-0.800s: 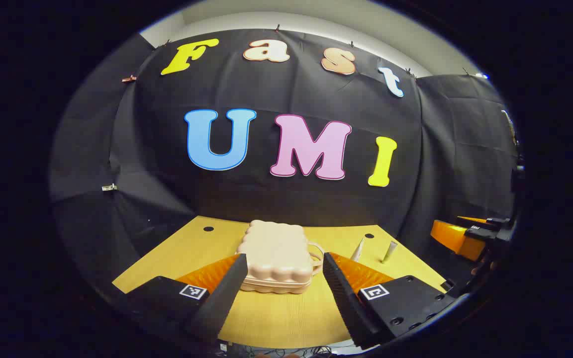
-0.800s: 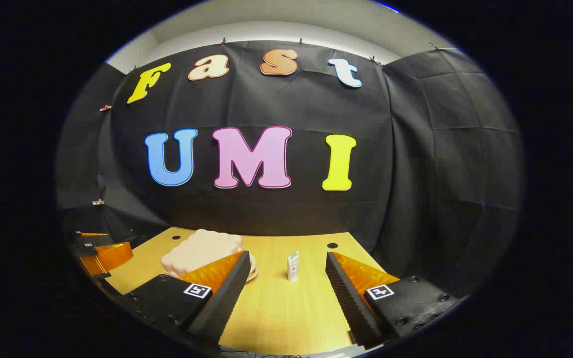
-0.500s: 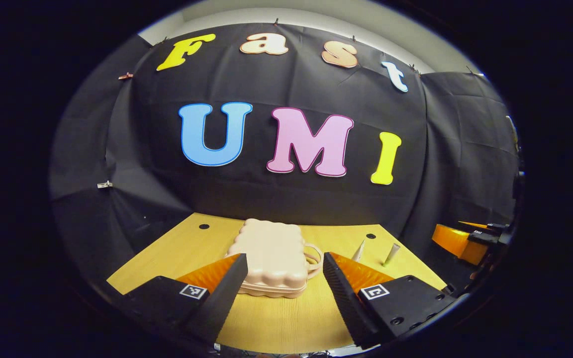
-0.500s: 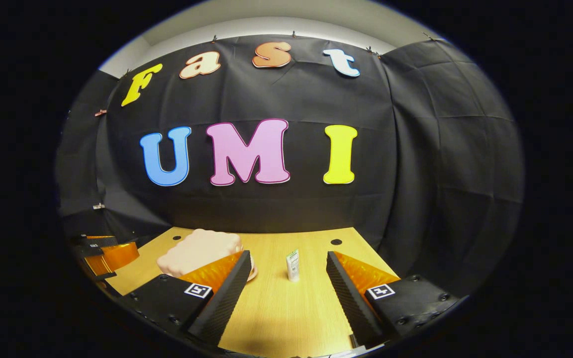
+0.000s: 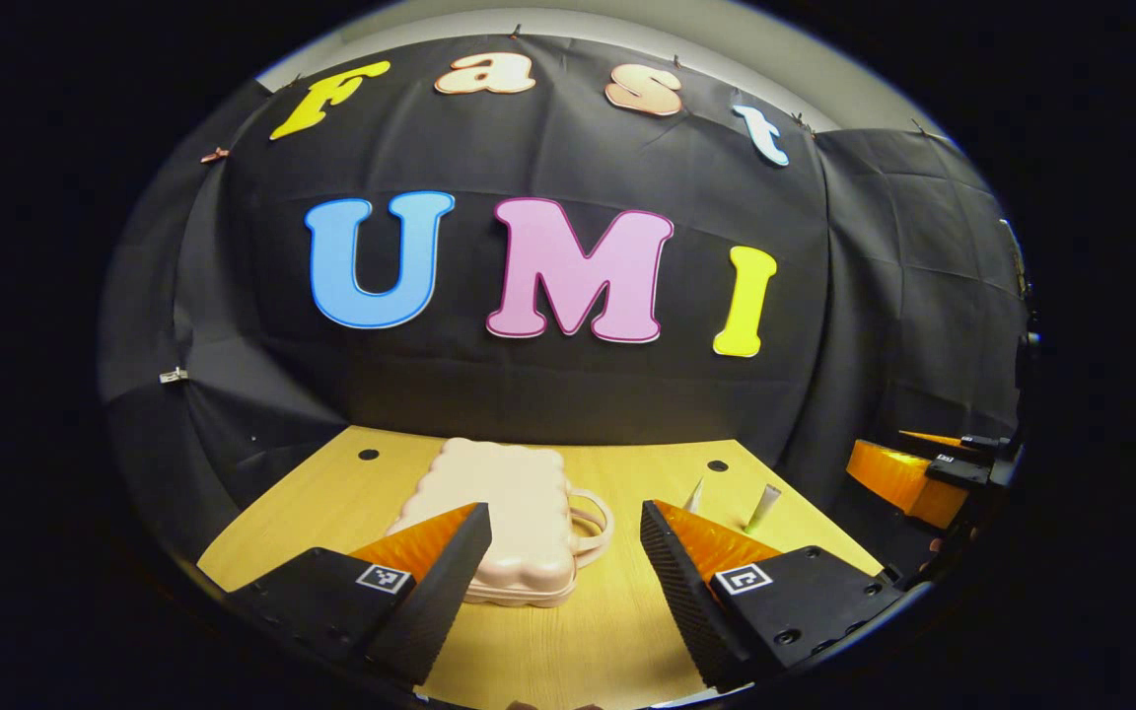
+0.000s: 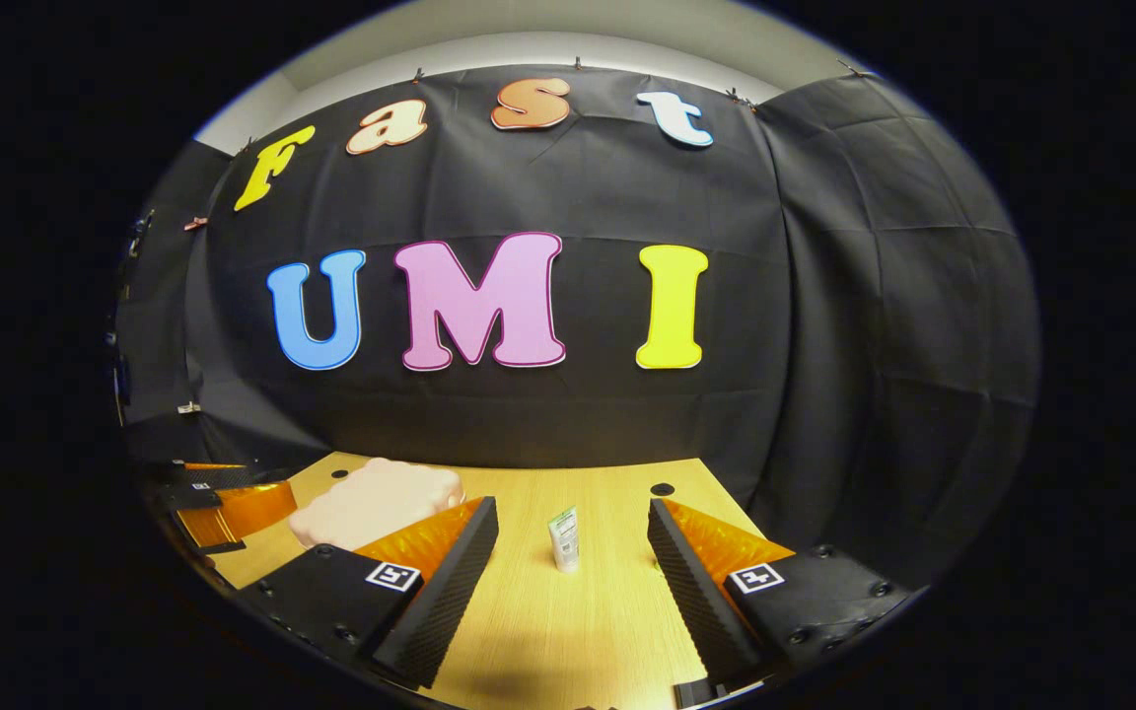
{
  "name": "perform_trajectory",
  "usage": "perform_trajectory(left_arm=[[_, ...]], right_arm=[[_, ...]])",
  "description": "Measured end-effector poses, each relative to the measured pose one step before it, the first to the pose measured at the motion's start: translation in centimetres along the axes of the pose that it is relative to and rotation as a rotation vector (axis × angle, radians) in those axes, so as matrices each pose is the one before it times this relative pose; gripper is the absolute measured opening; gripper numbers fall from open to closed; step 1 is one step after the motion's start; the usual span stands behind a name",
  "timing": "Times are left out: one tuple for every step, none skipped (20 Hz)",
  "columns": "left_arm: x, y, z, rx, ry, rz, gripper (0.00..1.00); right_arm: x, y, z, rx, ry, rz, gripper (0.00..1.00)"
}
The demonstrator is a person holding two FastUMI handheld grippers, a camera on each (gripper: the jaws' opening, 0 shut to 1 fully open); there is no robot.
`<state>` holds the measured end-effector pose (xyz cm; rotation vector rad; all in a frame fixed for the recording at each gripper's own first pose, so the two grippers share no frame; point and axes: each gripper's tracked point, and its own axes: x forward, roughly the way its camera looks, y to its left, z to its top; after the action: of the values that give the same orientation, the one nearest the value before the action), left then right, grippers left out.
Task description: First open the suitcase, pack the skin care products into it, and then close the suitcase.
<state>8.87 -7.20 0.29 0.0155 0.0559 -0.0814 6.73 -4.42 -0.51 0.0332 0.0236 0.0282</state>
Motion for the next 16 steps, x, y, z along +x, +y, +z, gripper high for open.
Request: perform_trajectory(left_arm=[[0.964, -0.407, -0.235, 0.0064, 0.01206, -0.01021, 0.96], [1.178, -0.557, -0.148, 0.00401, 0.01197, -0.00923, 0.96], [1.295, -0.627, -0.129, 0.0008, 0.01261, -0.01365, 0.96], [1.414, -0.806, -0.328, -0.00026, 0.01616, -0.01312, 0.96], [1.575, -0.641, -0.24, -0.00051, 0.01542, -0.01077, 0.96], [1.795, -0.568, -0.442, -0.00091, 0.01582, -0.0053, 0.96], [1.797, -0.535, -0.496, -0.00243, 0.02409, 0.00157, 0.96], [1.986, -0.534, -0.876, -0.00498, 0.03233, 0.00751, 0.96], [2.002, -0.523, -0.658, -0.00349, 0.02859, 0.00467, 0.96], [2.173, -0.249, -0.715, 0.00093, 0.03094, 0.00447, 0.96], [1.896, -0.305, -0.663, 0.00442, 0.03079, 0.00567, 0.96], [1.902, -0.447, -0.86, 0.00599, 0.02569, 0.00237, 0.96], [1.912, -0.152, -0.572, 0.00542, 0.02428, 0.00663, 0.96], [1.667, -0.03, -0.607, 0.00173, 0.02465, 0.00911, 0.96], [1.735, -0.06, -0.679, -0.00458, 0.03077, 0.00442, 0.96], [1.368, -0.029, -0.647, -0.00716, 0.02597, 0.00515, 0.97]], right_arm=[[0.446, -0.533, 0.001, -0.00278, 0.00007, -0.00548, 0.97], [0.478, -0.515, 0.093, -0.00008, -0.00103, -0.00251, 0.97], [0.464, -0.542, -0.013, -0.00186, 0.00067, -0.00385, 0.97], [0.502, -0.622, -0.064, -0.00451, 0.00045, -0.00594, 0.97], [0.488, -0.535, -0.067, -0.00487, 0.00357, -0.00241, 0.97], [0.507, -0.43, -0.208, -0.0088, 0.00331, -0.00134, 0.97], [0.588, -0.442, -0.294, -0.0211, 0.00122, 0.00206, 0.97], [0.495, -0.384, -0.484, -0.02649, 0.00277, 0.00318, 0.97], [0.536, -0.03, -0.525, -0.01823, 0.00734, 0.01317, 0.97], [0.457, 0.218, -0.757, 0.00024, 0.02189, 0.01873, 0.97], [0.475, 0.429, -0.718, 0.01147, 0.02404, 0.02633, 0.97], [0.407, 0.183, -0.596, 0.01149, 0.0204, 0.01848, 0.98], [0.37, 0.025, -0.603, 0.00745, 0.0156, 0.0124, 0.97], [0.335, -0.013, -0.574, 0.00104, 0.01336, 0.01157, 0.97], [0.379, -0.104, -0.66, -0.00346, 0.01495, 0.00861, 0.97], [0.287, -0.077, -0.606, -0.02428, 0.01369, 0.00839, 0.97]])
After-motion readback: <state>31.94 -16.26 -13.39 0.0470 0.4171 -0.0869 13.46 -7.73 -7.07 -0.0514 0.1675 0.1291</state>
